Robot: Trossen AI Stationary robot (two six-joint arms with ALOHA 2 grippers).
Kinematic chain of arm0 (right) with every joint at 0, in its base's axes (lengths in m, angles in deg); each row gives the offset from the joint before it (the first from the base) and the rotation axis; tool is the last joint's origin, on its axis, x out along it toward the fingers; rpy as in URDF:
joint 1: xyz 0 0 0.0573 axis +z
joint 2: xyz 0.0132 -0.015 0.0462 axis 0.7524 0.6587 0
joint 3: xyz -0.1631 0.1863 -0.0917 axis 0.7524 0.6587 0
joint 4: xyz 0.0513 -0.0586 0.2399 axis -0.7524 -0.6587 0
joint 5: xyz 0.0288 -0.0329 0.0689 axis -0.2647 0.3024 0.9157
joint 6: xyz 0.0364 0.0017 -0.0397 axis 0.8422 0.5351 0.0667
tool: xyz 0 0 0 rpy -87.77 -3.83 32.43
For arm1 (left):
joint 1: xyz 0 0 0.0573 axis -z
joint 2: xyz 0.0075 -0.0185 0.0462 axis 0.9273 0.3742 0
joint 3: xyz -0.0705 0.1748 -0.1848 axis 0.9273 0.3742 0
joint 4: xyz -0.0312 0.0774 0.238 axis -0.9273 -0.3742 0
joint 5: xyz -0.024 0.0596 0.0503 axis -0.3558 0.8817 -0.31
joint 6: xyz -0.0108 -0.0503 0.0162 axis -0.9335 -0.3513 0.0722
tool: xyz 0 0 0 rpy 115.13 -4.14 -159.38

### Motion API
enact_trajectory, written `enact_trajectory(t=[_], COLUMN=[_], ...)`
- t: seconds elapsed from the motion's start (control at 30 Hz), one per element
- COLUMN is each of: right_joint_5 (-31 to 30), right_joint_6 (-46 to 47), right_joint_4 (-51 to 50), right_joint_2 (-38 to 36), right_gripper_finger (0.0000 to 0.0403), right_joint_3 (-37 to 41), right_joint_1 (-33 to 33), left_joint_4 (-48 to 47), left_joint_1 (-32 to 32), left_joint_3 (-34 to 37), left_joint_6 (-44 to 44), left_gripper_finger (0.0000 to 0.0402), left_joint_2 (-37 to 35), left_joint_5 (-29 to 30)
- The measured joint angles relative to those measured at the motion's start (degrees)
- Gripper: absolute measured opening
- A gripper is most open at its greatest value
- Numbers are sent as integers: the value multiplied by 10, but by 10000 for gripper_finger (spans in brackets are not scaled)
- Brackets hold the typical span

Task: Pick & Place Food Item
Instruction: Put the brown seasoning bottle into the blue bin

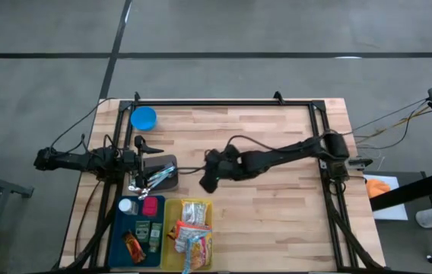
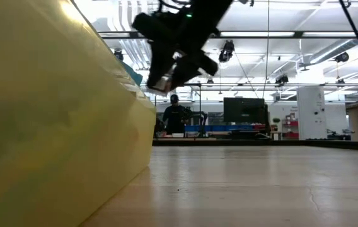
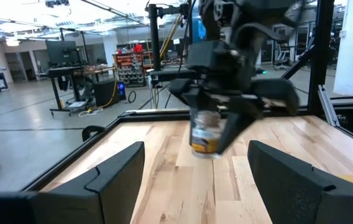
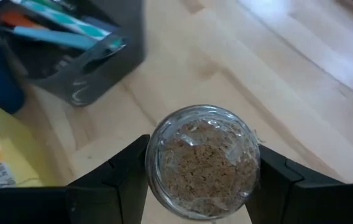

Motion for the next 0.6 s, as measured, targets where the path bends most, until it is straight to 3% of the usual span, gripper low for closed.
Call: enact_trajectory(t=[0.33,0.6], right_joint_5=[7,19], right_joint_6=[-18,-18], right_joint_4=[-58,-160], right_joint_2=[129,225], right_gripper_finger=[201,201], right_joint_3=[-155,-294], right_joint_1=[19,19], left_joint_4=[0,0], left_joint_1=[0,0], left_joint_3=[0,0], left_joint_6=[1,1], left_gripper_finger=[287,287], left_joint_2=[0,3], left_joint_5=[0,0])
